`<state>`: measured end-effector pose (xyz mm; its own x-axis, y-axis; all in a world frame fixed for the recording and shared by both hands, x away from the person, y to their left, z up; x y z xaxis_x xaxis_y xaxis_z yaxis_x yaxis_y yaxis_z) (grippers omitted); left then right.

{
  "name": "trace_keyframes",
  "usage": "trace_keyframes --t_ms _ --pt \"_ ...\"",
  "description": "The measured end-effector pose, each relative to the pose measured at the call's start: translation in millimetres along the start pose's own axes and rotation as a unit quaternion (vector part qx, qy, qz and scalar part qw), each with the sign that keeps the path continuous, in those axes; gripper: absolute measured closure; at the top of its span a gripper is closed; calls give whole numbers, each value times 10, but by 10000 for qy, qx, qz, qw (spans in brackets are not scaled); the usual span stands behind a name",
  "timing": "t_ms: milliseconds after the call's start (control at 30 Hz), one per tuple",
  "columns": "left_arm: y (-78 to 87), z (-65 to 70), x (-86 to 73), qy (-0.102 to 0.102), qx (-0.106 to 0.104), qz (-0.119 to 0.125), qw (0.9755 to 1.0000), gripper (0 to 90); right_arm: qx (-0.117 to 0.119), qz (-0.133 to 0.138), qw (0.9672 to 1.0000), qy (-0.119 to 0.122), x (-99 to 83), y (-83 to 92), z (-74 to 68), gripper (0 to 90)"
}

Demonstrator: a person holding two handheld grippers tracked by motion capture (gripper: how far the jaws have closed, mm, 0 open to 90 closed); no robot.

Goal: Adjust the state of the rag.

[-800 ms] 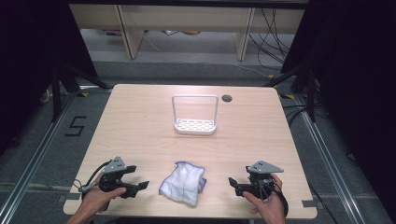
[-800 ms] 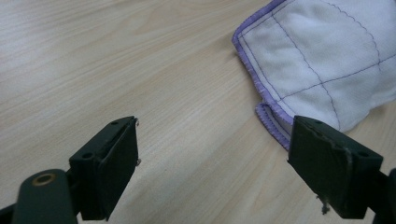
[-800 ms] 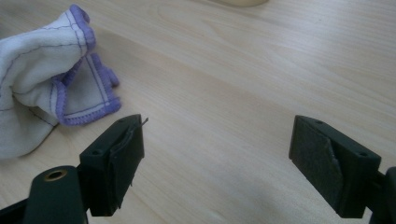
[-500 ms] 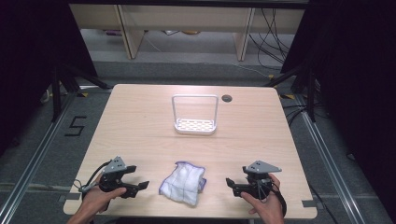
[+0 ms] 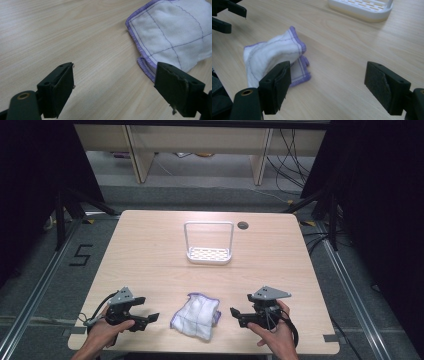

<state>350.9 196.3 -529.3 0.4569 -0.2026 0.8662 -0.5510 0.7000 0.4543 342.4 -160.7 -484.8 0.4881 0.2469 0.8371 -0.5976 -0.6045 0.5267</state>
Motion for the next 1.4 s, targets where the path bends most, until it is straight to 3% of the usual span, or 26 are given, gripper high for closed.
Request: trace_keyframes --t_ms 67,100,133,300,600,667,833,933,1000,1100,1233,1300,1367,1400 --pt "2 -1 2 2 1 4 10000 152 89 19 9999 59 37 -36 -28 230" --pt "9 -4 3 -7 17 -39 10000 152 51 -46 10000 -28 45 -39 -61 231" --pt "12 -10 3 -13 21 -41 10000 152 140 -14 9999 101 65 -63 -58 232" --pt "16 -15 6 26 35 -20 10000 152 192 -108 9996 168 189 -141 -154 240" --pt "22 -29 9 20 59 -5 10000 152 470 -325 9970 527 404 -439 -351 287" --pt "23 -30 9 19 60 -4 10000 152 479 -304 9973 464 437 -515 -377 300" --pt "22 -28 11 20 44 6 10000 152 558 -500 9960 487 503 -670 -396 325" --pt "22 -34 9 11 61 -6 10000 152 628 -626 9941 630 527 -792 -440 344" --pt "23 -33 10 11 62 -4 10000 152 652 -743 9936 546 533 -856 -476 355" --pt "21 -29 10 8 49 6 10000 152 713 -828 9917 672 541 -963 -475 382" --pt "23 -34 13 -17 54 23 10000 152 758 -1031 9905 503 528 -1096 -475 410" --pt "27 -40 15 -11 59 25 10000 152 719 -1244 9893 246 505 -1138 -489 416" --pt "33 -45 17 -10 64 17 10000 152 793 -1270 9881 353 482 -1199 -471 452" --pt "33 -47 17 -17 64 16 10000 152 858 -1311 9873 256 473 -1196 -493 469"
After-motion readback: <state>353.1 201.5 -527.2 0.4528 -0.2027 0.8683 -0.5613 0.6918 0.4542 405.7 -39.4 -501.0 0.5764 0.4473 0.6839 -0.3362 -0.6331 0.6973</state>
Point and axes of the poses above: each handheld gripper's, and its own axes: y roughly backward along the jaws, x roughly out of its top, z roughly to its right, the point moved 5 cm from there along -y, roughly forward along the jaws, and after that the axes turned 7 degrees about z, right-handed, at the moved point
